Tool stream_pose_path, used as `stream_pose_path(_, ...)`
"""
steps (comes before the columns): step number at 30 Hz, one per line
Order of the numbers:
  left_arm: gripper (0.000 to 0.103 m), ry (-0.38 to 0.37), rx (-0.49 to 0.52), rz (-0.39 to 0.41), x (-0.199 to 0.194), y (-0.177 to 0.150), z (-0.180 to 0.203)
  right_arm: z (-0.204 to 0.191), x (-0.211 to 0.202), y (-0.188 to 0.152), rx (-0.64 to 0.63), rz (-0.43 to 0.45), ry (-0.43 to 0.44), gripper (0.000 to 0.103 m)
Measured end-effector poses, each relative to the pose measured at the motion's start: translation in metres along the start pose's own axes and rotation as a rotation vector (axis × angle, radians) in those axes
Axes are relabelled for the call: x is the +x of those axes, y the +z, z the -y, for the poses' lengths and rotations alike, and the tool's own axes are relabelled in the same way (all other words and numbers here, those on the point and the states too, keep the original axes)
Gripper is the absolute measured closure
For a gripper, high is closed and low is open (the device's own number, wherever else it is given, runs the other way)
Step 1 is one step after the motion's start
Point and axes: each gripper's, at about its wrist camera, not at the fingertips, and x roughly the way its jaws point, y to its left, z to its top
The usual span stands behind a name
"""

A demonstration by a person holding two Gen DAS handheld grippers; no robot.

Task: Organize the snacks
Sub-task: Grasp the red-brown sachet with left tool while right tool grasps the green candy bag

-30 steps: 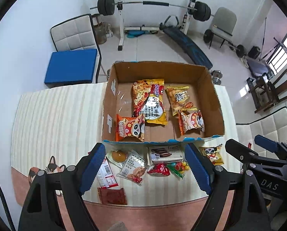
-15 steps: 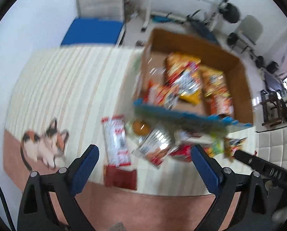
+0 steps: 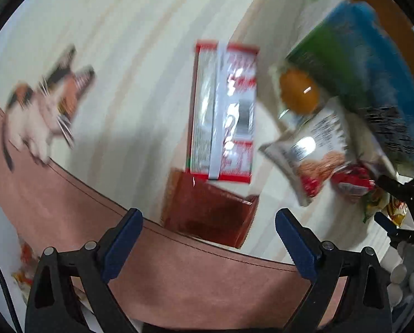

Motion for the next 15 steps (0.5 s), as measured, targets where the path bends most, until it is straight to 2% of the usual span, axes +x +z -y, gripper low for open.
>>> stream_pose_path(2, 0.005, -0.035, -0.069, -0.06, 0.016, 0.001, -0.011, -0.001, 0.003, -0.003, 0.006, 0.005, 0.003, 0.017)
stream_pose_path(4, 0.005, -0.097, -0.168, -0.103, 0.027, 0.002, -0.026, 0.0, 0.006, -0.007, 0.024, 0.005, 0.02, 0.032)
stream_pose_path(8, 0.005, -0.237, -0.41, -0.151, 0.041, 0.001, -0.055, -0.006, 0.006, -0.015, 0.007, 0.04, -0.004, 0.038)
stream_pose_path(10, 0.006, -0.265, -0.485, -0.156, 0.046, 0.0, -0.063, -0.012, 0.009, -0.02, -0.02, 0.05, -0.021, 0.04)
stream_pose_path(11, 0.007, -0.268, -0.511, -0.16, 0.049, 0.0, -0.065, -0.017, 0.01, -0.025, -0.025, 0.052, -0.027, 0.041)
stream_pose_path(13, 0.014, -0.228, -0.526, -0.15, 0.05, -0.001, -0.065, -0.018, 0.012, -0.029, -0.039, 0.044, -0.034, 0.042)
stream_pose_path(14, 0.017, -0.205, -0.511, -0.133, 0.047, -0.002, -0.062, -0.018, 0.013, -0.031, -0.045, 0.039, -0.04, 0.042)
stream_pose_path(15, 0.024, -0.171, -0.478, -0.117, 0.045, -0.003, -0.058, -0.017, 0.013, -0.033, -0.054, 0.032, -0.048, 0.043)
